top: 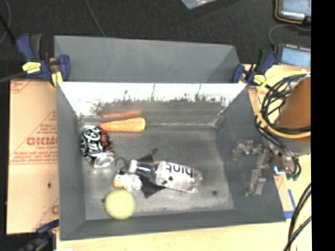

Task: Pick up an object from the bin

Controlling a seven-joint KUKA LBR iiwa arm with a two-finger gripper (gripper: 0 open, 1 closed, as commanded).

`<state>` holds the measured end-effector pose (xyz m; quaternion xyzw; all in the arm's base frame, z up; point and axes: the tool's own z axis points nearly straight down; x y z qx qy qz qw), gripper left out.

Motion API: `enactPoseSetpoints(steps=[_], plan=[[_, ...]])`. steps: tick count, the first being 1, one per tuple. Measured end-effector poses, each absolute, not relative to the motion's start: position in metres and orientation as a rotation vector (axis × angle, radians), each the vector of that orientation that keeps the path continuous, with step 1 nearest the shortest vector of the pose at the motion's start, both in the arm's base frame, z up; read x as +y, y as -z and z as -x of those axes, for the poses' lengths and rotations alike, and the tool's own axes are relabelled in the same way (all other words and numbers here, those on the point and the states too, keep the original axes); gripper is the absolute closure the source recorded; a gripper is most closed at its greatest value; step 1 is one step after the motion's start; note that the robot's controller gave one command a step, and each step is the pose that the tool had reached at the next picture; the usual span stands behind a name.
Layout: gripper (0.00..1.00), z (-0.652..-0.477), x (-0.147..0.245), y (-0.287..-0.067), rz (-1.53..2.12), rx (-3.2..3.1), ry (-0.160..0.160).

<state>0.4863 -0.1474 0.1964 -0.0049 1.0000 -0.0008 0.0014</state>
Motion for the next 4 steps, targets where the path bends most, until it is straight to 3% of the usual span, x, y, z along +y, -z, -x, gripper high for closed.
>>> enactPoseSetpoints(steps=[1,2,3,4], plan=[[0.0,-0.486,-0.147,-0.196,0.016,3.139,0.002],[0.0,-0.486,-0.116,-0.149,0.007,3.13,0.006],[0.0,-0.509,-0.113,-0.102,-0.005,3.132,0.002],[0.0,-0.496,-0.086,-0.096,-0.082,3.135,0.004]])
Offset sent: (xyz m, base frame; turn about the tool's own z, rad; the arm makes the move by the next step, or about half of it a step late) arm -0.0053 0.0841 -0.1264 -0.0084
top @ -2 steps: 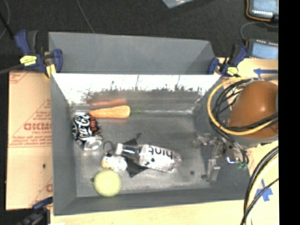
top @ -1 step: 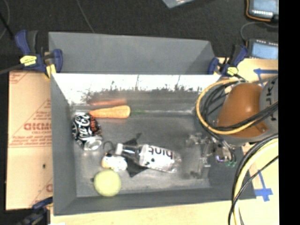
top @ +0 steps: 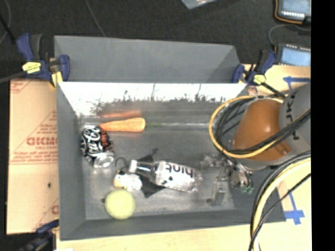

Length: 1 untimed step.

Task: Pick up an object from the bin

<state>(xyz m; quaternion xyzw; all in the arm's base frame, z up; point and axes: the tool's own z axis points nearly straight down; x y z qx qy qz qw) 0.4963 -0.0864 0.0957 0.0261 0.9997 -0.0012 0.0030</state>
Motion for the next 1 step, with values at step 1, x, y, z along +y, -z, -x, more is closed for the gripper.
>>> enactPoseSetpoints(steps=[1], plan=[[0.0,-0.4984,-0.0552,-0.1021,0.017,3.131,0.003]])
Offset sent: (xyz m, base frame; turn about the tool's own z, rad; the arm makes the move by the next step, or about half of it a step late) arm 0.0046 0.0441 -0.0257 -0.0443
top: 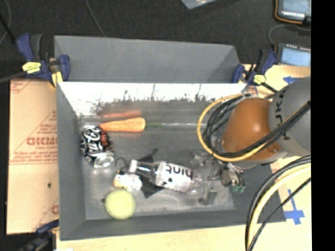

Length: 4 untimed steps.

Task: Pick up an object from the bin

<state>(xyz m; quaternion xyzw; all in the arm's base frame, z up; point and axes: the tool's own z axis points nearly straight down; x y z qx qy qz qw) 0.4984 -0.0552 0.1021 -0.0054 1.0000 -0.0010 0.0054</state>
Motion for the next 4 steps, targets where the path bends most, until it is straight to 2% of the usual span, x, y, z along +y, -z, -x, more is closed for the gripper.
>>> enactPoseSetpoints(steps=[1,2,3,4], plan=[[0.0,-0.501,-0.045,-0.086,0.017,3.13,0.002],[1.0,-0.495,-0.015,-0.07,-0.066,3.129,0.002],[1.0,-0.495,-0.016,-0.07,-0.065,3.129,0.003],[1.0,-0.489,-0.017,-0.221,-0.105,3.124,0.003]])
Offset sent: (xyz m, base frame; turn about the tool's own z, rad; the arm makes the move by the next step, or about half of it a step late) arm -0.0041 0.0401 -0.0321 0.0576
